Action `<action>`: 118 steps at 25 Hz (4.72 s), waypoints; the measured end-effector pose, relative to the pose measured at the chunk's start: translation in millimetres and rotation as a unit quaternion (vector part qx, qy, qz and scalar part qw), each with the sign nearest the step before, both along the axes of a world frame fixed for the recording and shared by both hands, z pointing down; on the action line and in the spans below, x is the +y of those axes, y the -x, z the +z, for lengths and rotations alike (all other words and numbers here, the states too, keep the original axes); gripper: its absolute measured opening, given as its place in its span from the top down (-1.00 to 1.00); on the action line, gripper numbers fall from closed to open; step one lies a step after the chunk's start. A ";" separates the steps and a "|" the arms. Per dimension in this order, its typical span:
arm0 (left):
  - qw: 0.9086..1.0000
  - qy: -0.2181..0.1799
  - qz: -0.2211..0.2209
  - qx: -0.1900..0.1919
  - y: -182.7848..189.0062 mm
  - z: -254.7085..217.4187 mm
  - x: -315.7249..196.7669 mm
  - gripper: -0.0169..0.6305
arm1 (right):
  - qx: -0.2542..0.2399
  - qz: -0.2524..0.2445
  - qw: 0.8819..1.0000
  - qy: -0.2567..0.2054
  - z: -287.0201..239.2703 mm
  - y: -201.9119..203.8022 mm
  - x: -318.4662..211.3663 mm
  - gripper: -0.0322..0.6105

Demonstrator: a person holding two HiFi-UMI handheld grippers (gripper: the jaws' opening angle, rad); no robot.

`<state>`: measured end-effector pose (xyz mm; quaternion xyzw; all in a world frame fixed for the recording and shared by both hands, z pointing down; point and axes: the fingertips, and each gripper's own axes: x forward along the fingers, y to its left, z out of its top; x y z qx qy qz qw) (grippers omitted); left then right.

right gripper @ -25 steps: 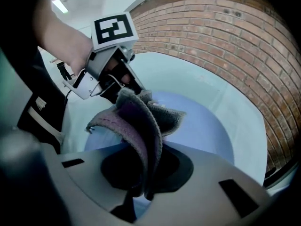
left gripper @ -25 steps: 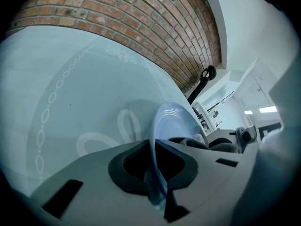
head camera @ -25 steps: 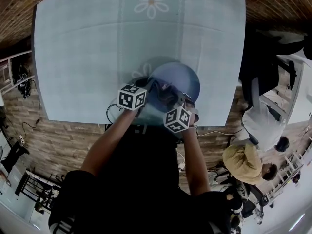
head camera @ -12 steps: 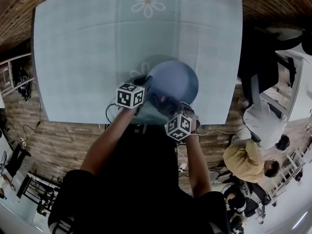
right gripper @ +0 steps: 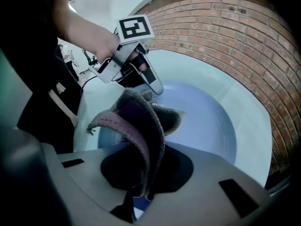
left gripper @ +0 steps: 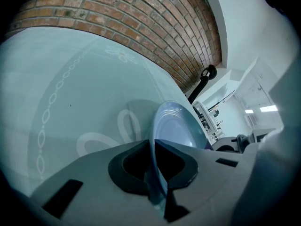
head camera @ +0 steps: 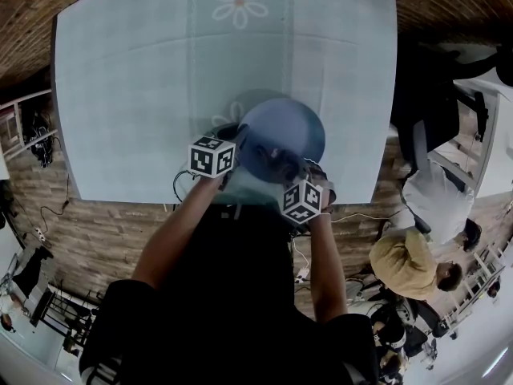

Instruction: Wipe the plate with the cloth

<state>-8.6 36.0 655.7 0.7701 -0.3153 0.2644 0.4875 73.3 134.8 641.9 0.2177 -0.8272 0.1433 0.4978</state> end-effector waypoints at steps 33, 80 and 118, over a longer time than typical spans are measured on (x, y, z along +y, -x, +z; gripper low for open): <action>1.000 0.002 -0.008 0.002 -0.9 0.7 -2.8 0.78 | 0.052 0.069 0.994 -0.062 -2.3 -36.1 -63.4 0.72; 1.000 0.015 0.020 0.002 0.3 -0.8 0.7 0.78 | 0.157 -0.050 0.981 -0.105 0.6 -57.6 -110.5 0.71; 0.918 -0.360 0.051 0.159 64.9 -265.4 37.9 0.81 | -0.241 0.466 0.797 -0.300 -258.9 33.8 5.9 0.71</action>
